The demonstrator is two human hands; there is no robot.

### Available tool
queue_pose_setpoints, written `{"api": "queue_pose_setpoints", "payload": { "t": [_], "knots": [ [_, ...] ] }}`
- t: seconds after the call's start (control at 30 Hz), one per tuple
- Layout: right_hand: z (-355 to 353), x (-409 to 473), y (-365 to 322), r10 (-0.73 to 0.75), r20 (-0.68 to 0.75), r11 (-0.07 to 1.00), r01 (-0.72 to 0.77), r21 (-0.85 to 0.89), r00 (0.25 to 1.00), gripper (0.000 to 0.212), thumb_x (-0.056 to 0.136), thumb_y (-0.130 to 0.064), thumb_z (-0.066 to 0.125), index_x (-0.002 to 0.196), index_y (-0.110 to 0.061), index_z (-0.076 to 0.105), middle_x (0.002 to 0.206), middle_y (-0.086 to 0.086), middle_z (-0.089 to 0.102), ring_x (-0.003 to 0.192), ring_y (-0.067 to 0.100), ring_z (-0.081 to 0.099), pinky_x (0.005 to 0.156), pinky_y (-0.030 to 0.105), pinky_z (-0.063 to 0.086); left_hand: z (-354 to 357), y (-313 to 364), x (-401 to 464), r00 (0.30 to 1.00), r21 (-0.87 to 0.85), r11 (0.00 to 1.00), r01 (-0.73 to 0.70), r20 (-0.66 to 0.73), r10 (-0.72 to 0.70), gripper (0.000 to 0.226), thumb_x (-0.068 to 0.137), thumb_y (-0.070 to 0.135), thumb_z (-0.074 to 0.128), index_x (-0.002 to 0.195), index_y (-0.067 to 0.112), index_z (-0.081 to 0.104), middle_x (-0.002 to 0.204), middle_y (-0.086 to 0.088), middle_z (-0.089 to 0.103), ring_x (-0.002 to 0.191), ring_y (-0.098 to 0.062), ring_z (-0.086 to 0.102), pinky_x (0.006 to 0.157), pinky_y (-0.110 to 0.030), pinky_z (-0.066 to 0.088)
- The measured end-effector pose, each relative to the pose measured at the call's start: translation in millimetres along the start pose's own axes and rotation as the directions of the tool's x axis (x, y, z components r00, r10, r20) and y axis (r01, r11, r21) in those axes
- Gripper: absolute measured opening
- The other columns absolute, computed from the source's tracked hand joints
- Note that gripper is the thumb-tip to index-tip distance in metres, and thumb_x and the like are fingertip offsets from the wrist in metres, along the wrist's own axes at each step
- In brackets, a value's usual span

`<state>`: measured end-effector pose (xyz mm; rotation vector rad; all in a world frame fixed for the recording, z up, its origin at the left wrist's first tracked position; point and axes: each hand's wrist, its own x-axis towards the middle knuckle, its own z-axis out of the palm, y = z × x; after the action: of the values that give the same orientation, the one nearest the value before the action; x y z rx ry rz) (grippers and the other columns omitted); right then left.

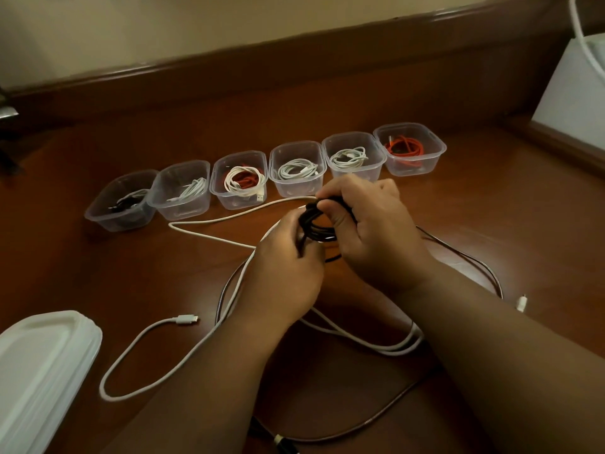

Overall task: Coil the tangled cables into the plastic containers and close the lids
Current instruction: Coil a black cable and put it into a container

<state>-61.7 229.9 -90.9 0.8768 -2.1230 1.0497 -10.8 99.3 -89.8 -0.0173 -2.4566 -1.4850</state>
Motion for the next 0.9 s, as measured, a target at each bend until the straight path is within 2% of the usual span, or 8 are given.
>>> {"api": "queue_pose_setpoints", "payload": {
  "t": [0.1,0.23,0.4,0.5,0.6,0.73,0.83,0.9],
  "knots": [
    [-3.0,3.2,-0.6,0.124,-0.029,0.982,-0.118,0.150,0.992,0.008,0.099,-0.015,0.053,0.097,-0.015,0.061,0.085,-0.014,0.059,0.080,0.008,0.053,0.074,0.027,0.043,-3.9,4.7,-0.5,0.998,-0.066,0.998,-0.003,-0.063,-0.001,0.045,0.094,0.007,0.055,0.100,0.052,0.059,0.088,0.008,0.072,0.079,-0.020,0.070,0.075,-0.052,0.059],
    [-9.9,12.3,5.3,0.474,-0.020,0.802,-0.423,0.421,0.880,0.016,0.102,-0.015,0.049,0.091,-0.023,0.056,0.080,-0.009,0.056,0.071,0.001,0.053,0.066,0.016,0.043,-5.9,6.1,3.4,0.984,-0.464,0.870,0.166,0.018,-0.178,0.027,0.099,0.004,0.049,0.109,0.021,0.067,0.065,0.002,0.062,0.069,-0.016,0.063,0.076,-0.037,0.054],
    [-17.3,19.8,13.2,0.694,0.381,0.092,-0.600,0.795,0.611,0.019,0.105,-0.019,0.039,0.097,-0.011,0.055,0.059,-0.005,0.041,0.047,0.005,0.032,0.058,0.024,0.033,-10.0,-2.6,5.6,0.997,-0.195,0.980,0.048,-0.048,-0.059,0.023,0.101,0.017,0.053,0.094,0.032,0.069,0.067,0.008,0.062,0.077,-0.015,0.062,0.077,-0.027,0.050],
    [-18.5,20.6,10.8,0.539,0.576,-0.290,-0.507,0.812,0.614,0.014,0.102,-0.021,0.040,0.097,-0.012,0.050,0.059,-0.005,0.035,0.043,0.005,0.027,0.067,0.027,0.044,-7.4,-1.7,4.3,0.972,0.014,0.985,-0.172,-0.160,0.172,0.021,0.096,0.015,0.061,0.095,0.036,0.065,0.091,0.013,0.065,0.091,-0.004,0.063,0.077,-0.015,0.050],
    [-13.0,18.1,2.8,0.446,0.645,-0.471,-0.451,0.758,0.620,0.018,0.099,-0.025,0.041,0.103,-0.009,0.049,0.062,-0.004,0.034,0.042,0.005,0.029,0.069,0.035,0.057,-6.6,-3.3,4.3,0.934,-0.001,0.969,-0.246,-0.267,0.237,0.020,0.092,0.012,0.066,0.099,0.032,0.067,0.098,0.010,0.068,0.095,-0.006,0.066,0.081,-0.017,0.052],
    [-3.9,14.9,-8.8,0.483,0.599,-0.391,-0.455,0.800,0.638,0.022,0.101,-0.026,0.041,0.098,-0.009,0.055,0.062,-0.003,0.041,0.047,0.006,0.036,0.065,0.037,0.057,1.2,8.2,1.4,0.945,-0.569,0.817,0.091,-0.209,-0.250,0.016,0.093,0.007,0.063,0.092,0.020,0.072,0.081,0.002,0.076,0.076,-0.007,0.071,0.067,-0.021,0.055],
    [5.5,11.7,-10.5,0.631,0.465,-0.046,-0.568,0.822,0.621,0.015,0.102,-0.018,0.045,0.097,-0.012,0.058,0.064,-0.002,0.053,0.055,0.010,0.050,0.061,0.029,0.052,2.5,10.4,4.9,0.883,-0.844,0.492,0.212,-0.050,-0.466,0.013,0.095,0.004,0.057,0.095,0.009,0.069,0.080,-0.004,0.076,0.074,-0.011,0.072,0.066,-0.021,0.058],
    [9.3,10.1,-8.5,0.692,0.340,0.203,-0.624,0.754,0.636,0.015,0.102,-0.017,0.048,0.095,-0.013,0.059,0.065,-0.003,0.060,0.058,0.009,0.061,0.060,0.024,0.053,2.1,10.1,3.8,0.883,-0.870,0.437,0.230,-0.003,-0.469,0.013,0.096,0.010,0.056,0.099,0.010,0.069,0.084,-0.005,0.076,0.078,-0.011,0.073,0.069,-0.022,0.059]
  ]
}}
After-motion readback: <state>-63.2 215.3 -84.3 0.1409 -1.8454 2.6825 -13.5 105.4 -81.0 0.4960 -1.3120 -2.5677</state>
